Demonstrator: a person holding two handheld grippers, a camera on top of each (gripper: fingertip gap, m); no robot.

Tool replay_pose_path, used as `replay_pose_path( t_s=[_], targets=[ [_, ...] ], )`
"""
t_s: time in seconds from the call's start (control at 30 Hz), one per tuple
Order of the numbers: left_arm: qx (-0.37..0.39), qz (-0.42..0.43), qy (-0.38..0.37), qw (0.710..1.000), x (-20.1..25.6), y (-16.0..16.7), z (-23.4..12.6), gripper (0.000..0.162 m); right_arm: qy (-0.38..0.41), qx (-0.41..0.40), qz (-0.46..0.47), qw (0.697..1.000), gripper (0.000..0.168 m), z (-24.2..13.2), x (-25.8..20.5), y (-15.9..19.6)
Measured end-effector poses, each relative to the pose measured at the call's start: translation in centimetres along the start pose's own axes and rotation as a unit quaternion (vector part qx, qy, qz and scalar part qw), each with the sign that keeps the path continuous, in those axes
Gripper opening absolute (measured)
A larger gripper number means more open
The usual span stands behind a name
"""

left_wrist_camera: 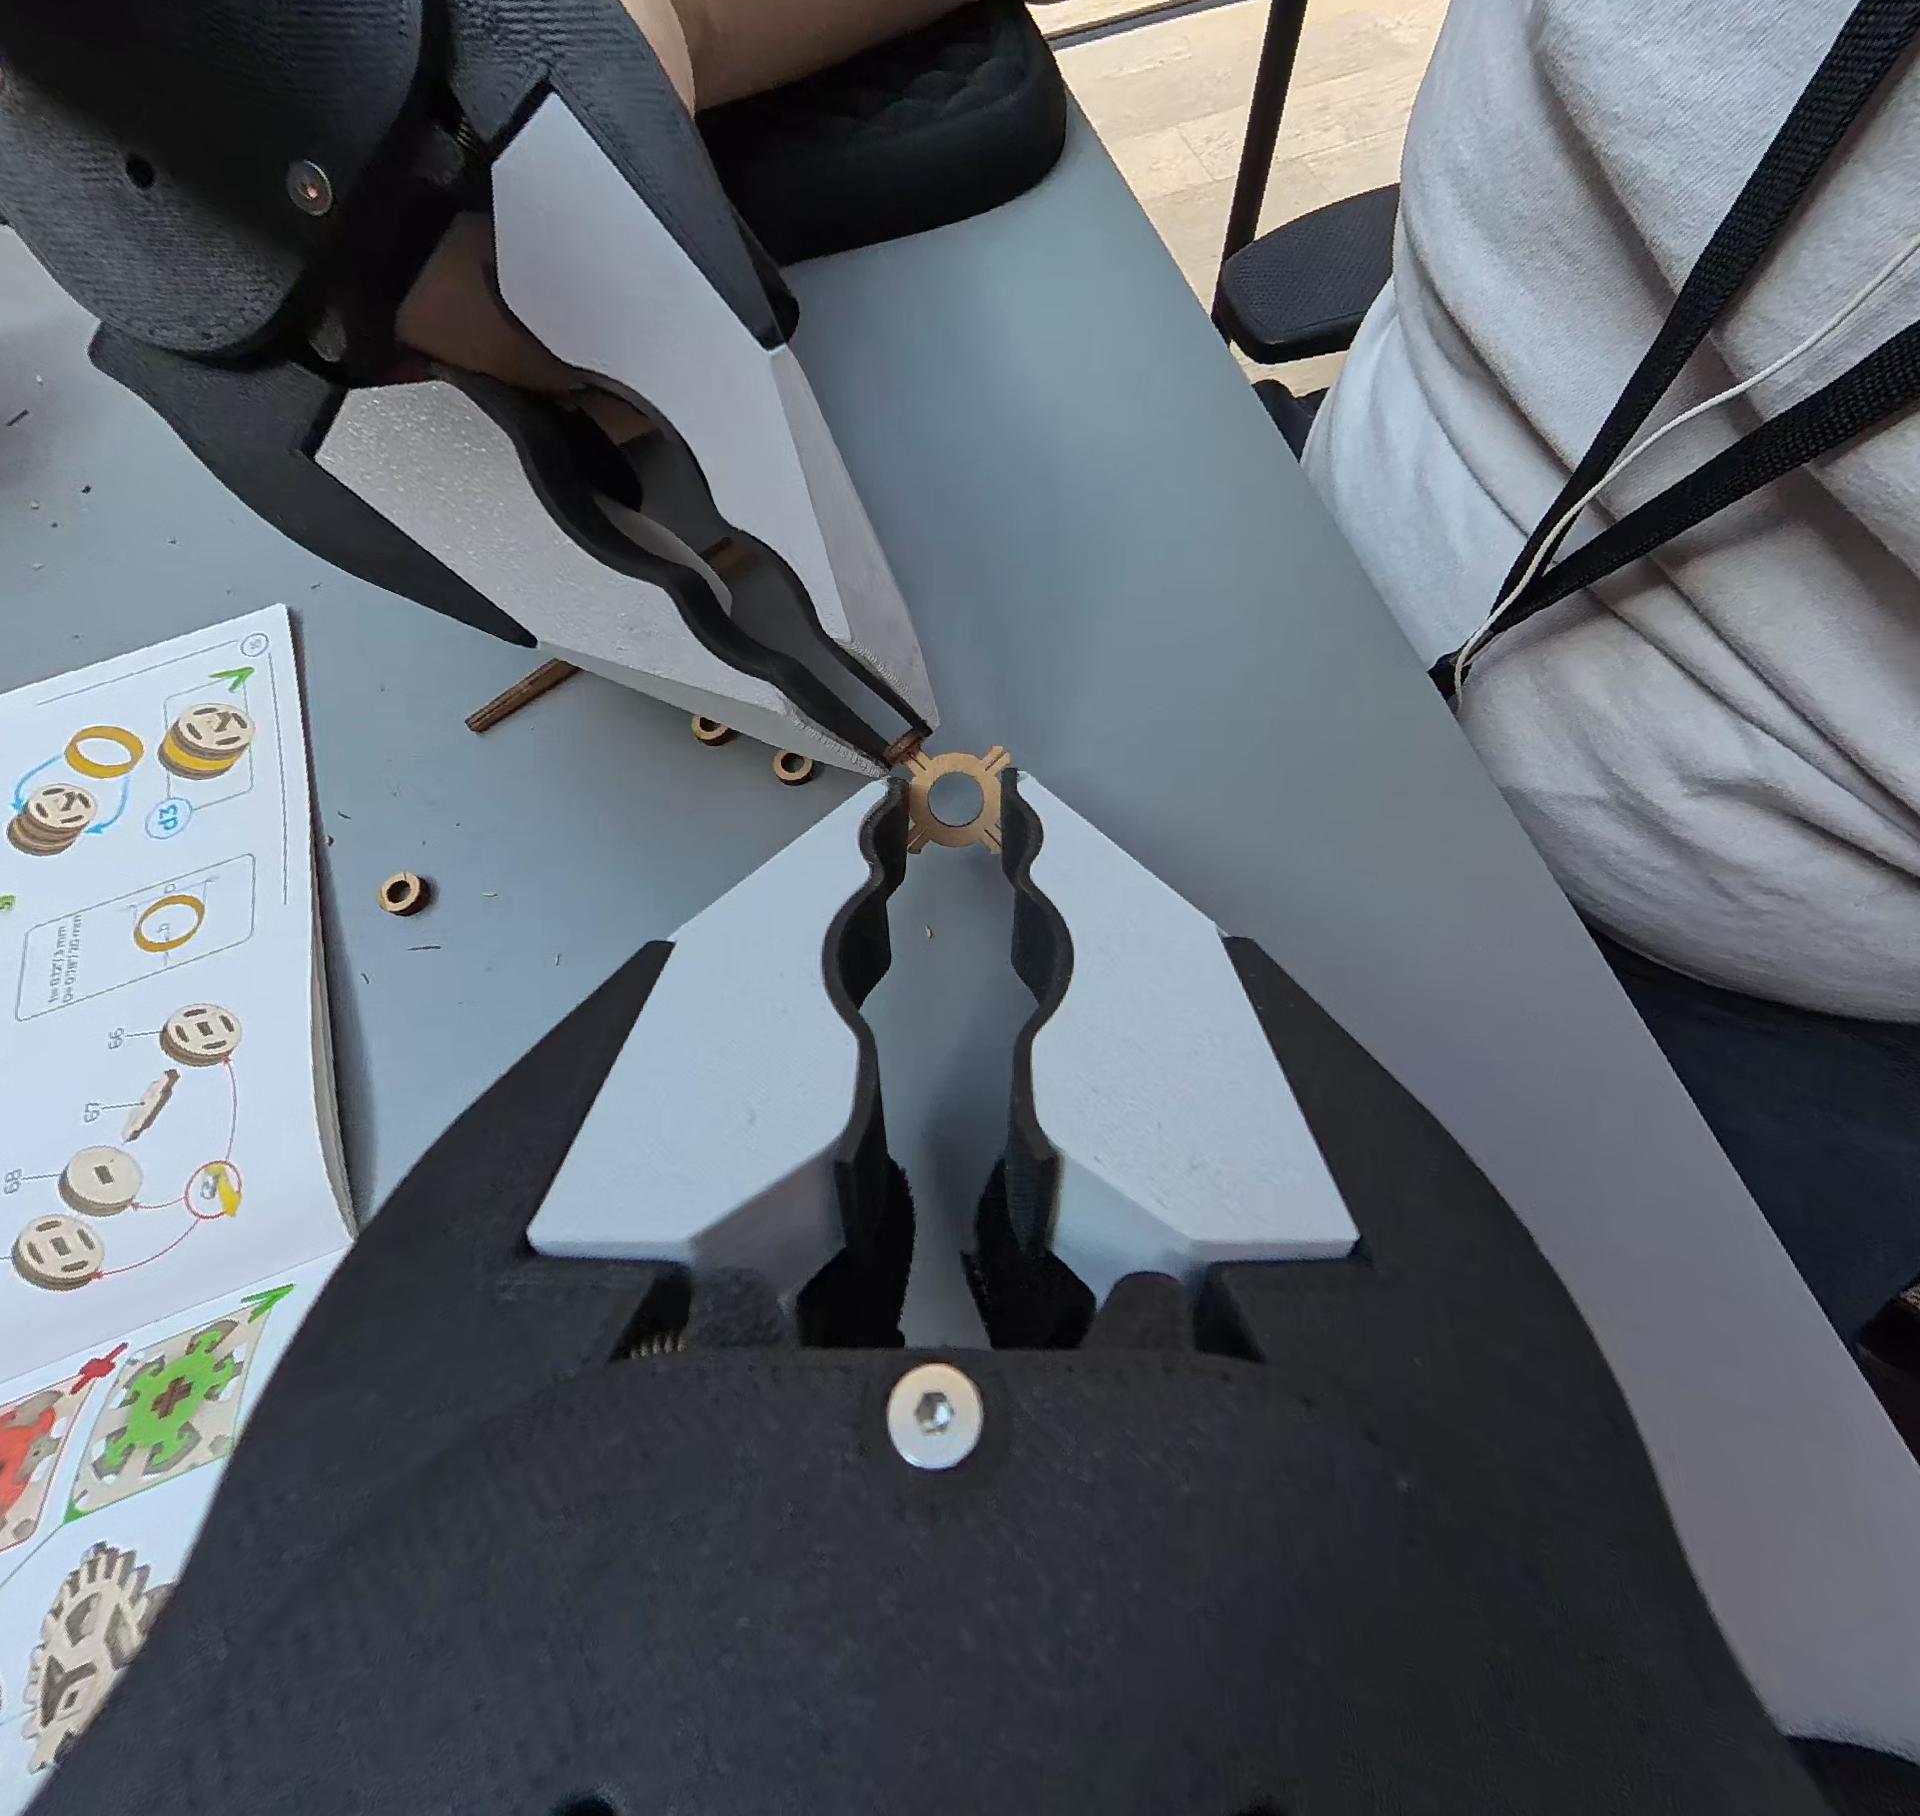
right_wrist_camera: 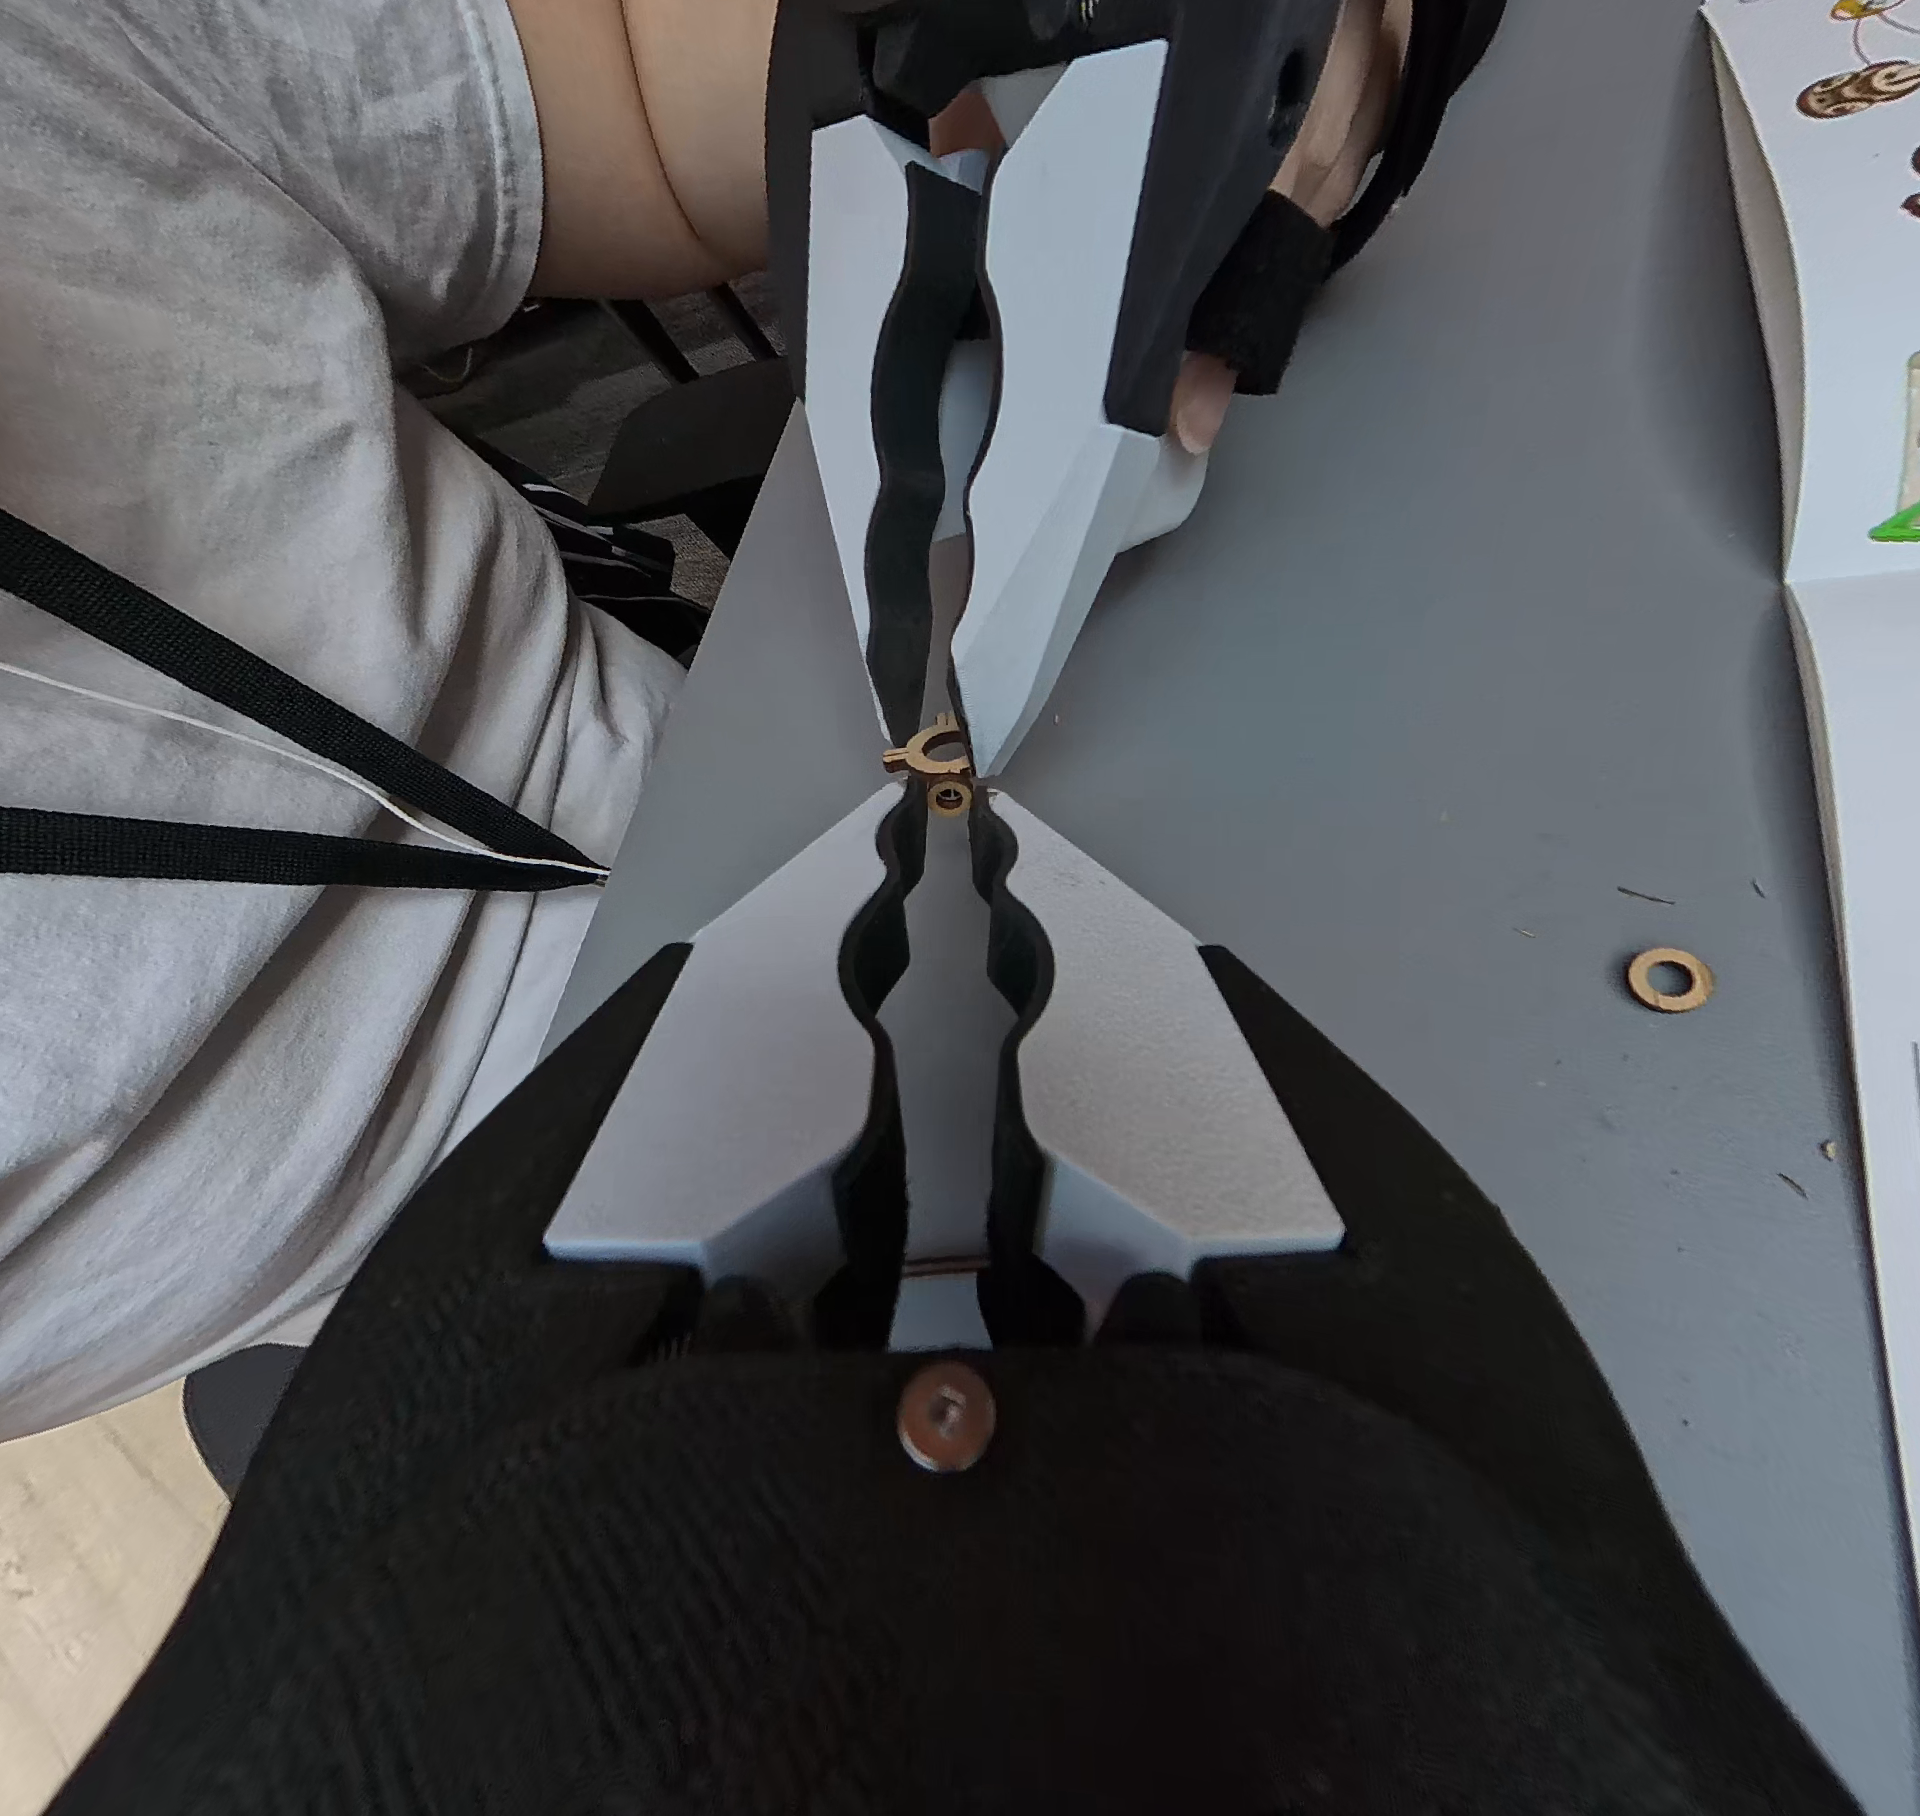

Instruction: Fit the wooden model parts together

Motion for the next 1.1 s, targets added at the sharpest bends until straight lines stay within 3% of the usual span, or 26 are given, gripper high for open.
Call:
replay_pose_path(
  t_s=[0.27, 0.47, 0.63, 0.7, 0.87, 0.93, 1.03, 1.1],
  targets=[
    [-0.026, -0.009, -0.011, 1.000, -0.4, 1.0, 0.3, 0.016, 0.007, -0.028, -0.026, 0.999, 0.006, 0.3, -0.2, 0.5],
    [-0.060, -0.027, -0.034, 0.997, -1.0, 2.0, -1.1, 0.016, 0.064, -0.089, -0.104, 0.989, 0.007, 0.6, -0.4, 0.7],
    [-0.037, -0.037, -0.064, 0.997, -1.8, 1.6, -2.5, 0.016, 0.103, -0.131, -0.165, 0.972, 0.008, 1.8, -0.5, 0.7],
    [-0.027, -0.029, -0.078, 0.996, -2.0, 1.3, -2.8, 0.016, 0.104, -0.121, -0.166, 0.973, 0.017, 1.8, -0.7, 0.4],
    [-0.002, 0.007, -0.110, 0.994, -2.0, 0.1, -3.0, 0.016, 0.110, -0.027, -0.092, 0.989, 0.020, -0.5, 0.2, -1.6],
    [0.003, 0.025, -0.127, 0.992, -2.0, -0.3, -3.0, 0.016, 0.133, 0.021, -0.015, 0.991, 0.020, -1.7, 1.6, -2.3],
    [0.005, 0.045, -0.145, 0.988, -1.9, -0.8, -2.7, 0.016, 0.091, 0.083, 0.125, 0.984, 0.022, -2.0, 2.3, -2.8],
    [-0.001, 0.052, -0.151, 0.987, -1.9, -0.9, -2.4, 0.016, 0.073, 0.099, 0.169, 0.978, 0.022, -1.8, 2.3, -2.8]
  ],
)
Point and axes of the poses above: each gripper's, where its closed fingertips meet, z out along the fingers, y out of its underside, x = y × z across the jaws, the point moved 3 cm from there along -z, back along the fingers, and after that the axes turned 12 degrees about -z, right-handed, at the moved point
